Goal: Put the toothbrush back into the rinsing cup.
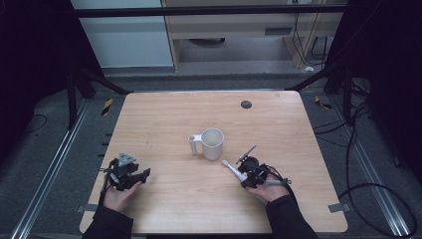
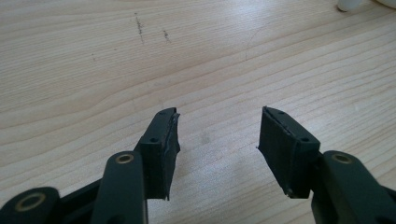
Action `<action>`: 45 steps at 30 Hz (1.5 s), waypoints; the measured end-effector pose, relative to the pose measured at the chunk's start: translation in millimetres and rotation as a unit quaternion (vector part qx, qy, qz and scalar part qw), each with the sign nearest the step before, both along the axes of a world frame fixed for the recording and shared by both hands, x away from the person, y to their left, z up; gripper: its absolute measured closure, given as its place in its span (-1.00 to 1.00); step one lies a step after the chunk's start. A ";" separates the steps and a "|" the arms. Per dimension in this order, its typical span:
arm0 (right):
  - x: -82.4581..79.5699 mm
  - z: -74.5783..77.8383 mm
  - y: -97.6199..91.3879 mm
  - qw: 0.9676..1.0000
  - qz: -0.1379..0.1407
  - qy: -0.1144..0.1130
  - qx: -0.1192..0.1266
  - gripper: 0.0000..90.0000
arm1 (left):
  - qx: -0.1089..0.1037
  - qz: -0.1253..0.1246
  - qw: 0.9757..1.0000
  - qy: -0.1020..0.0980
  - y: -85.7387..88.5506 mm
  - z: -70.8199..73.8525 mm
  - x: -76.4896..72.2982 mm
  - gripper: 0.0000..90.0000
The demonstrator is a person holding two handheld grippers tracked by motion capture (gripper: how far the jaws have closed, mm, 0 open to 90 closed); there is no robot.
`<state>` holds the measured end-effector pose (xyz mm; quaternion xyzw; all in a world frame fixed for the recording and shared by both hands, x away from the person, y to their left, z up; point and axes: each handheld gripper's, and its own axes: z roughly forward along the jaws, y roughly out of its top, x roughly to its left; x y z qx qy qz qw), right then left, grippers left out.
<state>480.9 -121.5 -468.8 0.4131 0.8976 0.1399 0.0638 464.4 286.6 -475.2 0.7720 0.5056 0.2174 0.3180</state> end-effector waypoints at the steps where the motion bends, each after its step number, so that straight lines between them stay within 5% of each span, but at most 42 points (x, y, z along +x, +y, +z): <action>1: -0.4 -0.1 -0.8 1.000 0.001 0.000 0.002 0.49 | -0.001 0.000 1.000 -0.001 0.1 -0.1 0.1 0.03; 13: -14.7 21.0 -20.5 0.998 -0.014 -0.029 0.052 0.49 | 0.000 0.001 1.000 0.001 -0.6 -0.4 0.6 0.03; 21: -24.7 39.5 -33.8 0.991 -0.025 -0.083 0.104 0.50 | 0.001 0.002 1.000 0.000 -1.3 -0.1 0.4 0.04; 26: -26.0 50.1 -39.1 0.980 -0.035 -0.129 0.146 0.49 | 0.001 0.002 1.000 0.000 -1.0 0.0 0.7 0.04; 39: -22.4 76.0 -38.9 0.936 -0.070 -0.237 0.250 0.49 | 0.001 0.000 1.000 -0.004 -1.4 0.4 0.3 0.03; 45: -16.7 82.7 -33.7 0.923 -0.074 -0.260 0.272 0.49 | 0.000 0.000 1.000 -0.004 -1.0 0.5 0.4 0.04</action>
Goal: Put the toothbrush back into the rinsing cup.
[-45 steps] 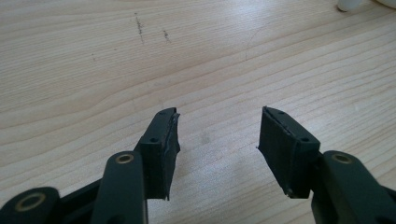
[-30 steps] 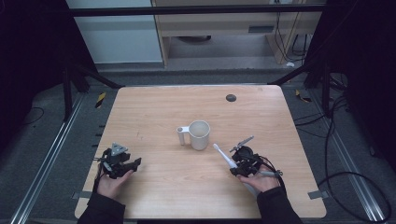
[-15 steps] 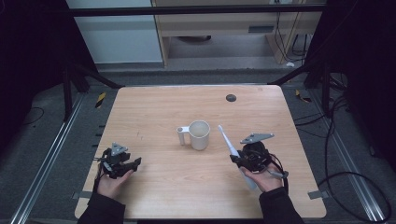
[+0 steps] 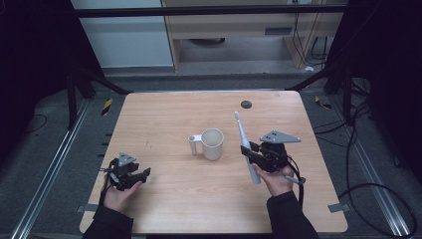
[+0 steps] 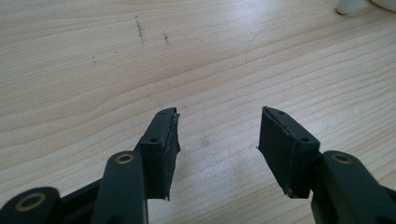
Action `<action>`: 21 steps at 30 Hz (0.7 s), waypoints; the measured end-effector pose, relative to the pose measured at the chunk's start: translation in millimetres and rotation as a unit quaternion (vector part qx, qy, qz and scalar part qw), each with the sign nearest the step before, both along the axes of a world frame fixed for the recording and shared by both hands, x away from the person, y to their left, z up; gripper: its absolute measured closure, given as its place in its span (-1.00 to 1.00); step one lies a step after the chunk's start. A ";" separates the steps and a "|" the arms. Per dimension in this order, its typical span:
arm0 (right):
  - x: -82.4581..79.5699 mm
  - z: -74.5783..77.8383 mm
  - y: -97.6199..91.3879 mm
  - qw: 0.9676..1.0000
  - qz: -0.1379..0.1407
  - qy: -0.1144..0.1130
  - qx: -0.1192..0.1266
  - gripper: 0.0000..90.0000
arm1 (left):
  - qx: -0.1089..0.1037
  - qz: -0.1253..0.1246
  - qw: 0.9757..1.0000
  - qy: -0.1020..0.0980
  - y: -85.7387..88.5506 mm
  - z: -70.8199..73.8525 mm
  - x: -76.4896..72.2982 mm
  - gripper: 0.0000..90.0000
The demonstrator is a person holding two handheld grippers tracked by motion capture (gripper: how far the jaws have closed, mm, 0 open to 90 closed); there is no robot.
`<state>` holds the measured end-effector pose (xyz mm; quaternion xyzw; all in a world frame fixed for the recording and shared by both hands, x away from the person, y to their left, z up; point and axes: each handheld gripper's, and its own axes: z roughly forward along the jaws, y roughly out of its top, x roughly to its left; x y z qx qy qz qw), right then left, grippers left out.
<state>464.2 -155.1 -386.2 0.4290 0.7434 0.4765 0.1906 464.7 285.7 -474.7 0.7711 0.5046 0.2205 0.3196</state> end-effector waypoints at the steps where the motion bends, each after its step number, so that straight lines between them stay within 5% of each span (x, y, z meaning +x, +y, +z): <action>1: 0.7 0.9 1.1 1.000 -0.001 -0.004 0.002 0.49 | 0.000 0.000 1.000 0.000 0.0 0.0 0.0 0.04; 9: 7.9 10.4 7.9 0.998 -0.019 -0.042 0.036 0.49 | -0.001 0.000 1.000 0.000 0.2 -0.1 0.2 0.04; 21: 23.8 22.2 19.6 0.991 -0.053 -0.096 0.080 0.49 | -0.004 0.001 1.000 -0.010 0.6 0.4 0.1 0.04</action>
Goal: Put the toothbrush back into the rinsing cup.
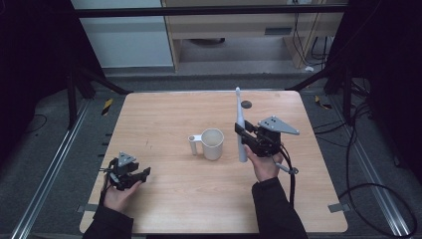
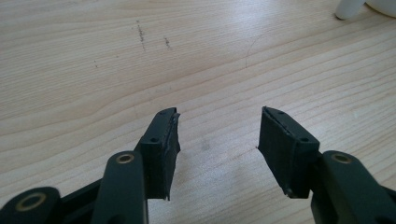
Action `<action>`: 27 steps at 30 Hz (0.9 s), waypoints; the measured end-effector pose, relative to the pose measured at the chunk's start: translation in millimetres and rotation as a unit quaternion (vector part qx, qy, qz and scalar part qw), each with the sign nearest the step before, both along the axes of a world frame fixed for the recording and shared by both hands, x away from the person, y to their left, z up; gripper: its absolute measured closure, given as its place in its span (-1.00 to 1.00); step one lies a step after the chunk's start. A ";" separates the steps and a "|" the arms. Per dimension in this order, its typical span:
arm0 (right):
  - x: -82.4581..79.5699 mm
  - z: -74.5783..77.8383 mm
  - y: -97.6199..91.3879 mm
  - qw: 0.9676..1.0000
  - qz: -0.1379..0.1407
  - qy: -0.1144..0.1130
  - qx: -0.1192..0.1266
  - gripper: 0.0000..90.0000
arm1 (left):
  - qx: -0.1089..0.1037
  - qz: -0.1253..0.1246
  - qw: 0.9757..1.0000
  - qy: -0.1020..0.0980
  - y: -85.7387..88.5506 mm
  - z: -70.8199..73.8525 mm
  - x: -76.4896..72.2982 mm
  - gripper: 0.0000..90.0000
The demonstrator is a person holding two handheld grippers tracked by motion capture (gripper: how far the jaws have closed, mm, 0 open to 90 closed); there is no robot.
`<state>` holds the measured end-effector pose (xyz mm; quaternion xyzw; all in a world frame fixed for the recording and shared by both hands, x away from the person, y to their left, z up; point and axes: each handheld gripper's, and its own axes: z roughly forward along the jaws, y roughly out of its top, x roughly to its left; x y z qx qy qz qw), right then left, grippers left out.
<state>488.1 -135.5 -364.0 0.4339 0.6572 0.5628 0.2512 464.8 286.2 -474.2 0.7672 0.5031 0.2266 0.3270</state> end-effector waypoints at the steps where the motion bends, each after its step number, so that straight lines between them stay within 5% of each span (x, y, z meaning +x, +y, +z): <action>1: 1.8 0.5 1.2 1.000 -0.002 -0.003 0.004 0.49 | 0.000 0.000 1.000 -0.001 0.1 0.1 -0.1 0.04; 27: 46.1 6.5 33.7 0.996 -0.032 -0.040 0.068 0.49 | -0.004 0.006 1.000 -0.009 2.1 2.0 -0.2 0.04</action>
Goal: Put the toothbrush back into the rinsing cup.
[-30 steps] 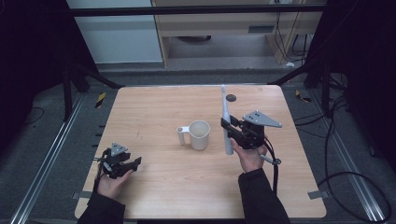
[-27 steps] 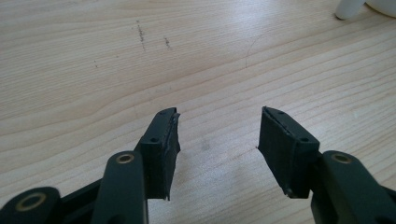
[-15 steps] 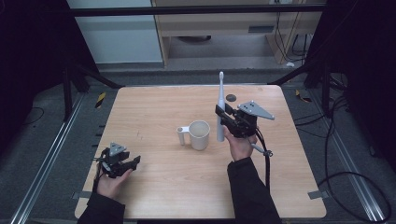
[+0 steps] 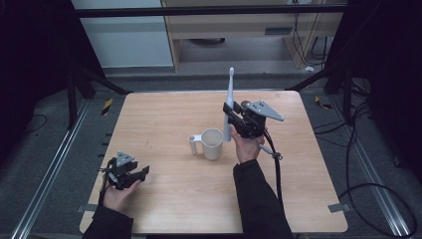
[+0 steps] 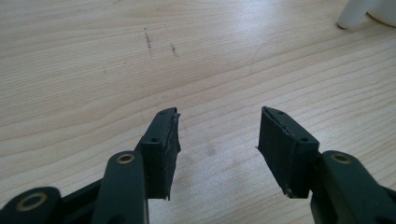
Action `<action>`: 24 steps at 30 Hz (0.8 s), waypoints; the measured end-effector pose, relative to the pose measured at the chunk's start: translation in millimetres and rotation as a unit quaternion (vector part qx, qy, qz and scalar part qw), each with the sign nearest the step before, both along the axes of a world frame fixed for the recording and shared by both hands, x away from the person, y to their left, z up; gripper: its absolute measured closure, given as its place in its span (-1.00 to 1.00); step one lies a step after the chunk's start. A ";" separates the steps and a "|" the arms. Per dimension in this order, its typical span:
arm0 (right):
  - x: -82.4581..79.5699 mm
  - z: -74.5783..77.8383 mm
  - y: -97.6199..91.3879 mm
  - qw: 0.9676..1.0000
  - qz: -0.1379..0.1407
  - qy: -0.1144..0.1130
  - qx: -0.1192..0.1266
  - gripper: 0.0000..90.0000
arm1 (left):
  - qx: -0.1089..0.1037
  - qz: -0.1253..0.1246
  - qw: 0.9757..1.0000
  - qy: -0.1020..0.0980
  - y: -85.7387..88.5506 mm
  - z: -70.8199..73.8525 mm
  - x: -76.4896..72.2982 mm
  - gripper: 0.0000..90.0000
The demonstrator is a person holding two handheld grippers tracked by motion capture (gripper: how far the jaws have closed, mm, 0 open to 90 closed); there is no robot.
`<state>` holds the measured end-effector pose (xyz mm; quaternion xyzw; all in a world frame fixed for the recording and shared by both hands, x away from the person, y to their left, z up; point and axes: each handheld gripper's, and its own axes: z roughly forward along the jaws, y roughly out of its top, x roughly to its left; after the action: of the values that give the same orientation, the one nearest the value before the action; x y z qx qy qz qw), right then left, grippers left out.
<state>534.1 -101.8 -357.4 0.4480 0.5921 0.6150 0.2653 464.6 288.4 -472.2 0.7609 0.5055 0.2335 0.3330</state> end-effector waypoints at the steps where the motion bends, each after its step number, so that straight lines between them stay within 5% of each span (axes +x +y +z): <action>1: 1.4 -0.2 0.7 1.000 -0.001 -0.002 0.000 0.49 | 0.000 0.000 1.000 0.000 0.0 0.0 0.0 0.04; 12: 14.5 -9.2 16.8 1.000 0.007 0.004 0.011 0.49 | -0.001 0.002 1.000 -0.004 0.6 0.9 -0.4 0.05; 24: 25.0 -25.2 31.8 1.000 0.011 0.023 -0.007 0.49 | -0.002 0.002 1.000 -0.006 1.0 1.4 -0.7 0.05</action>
<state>559.2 -70.0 -382.7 0.4542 0.6070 0.6033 0.2476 463.9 289.3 -470.8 0.7578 0.5056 0.2376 0.3370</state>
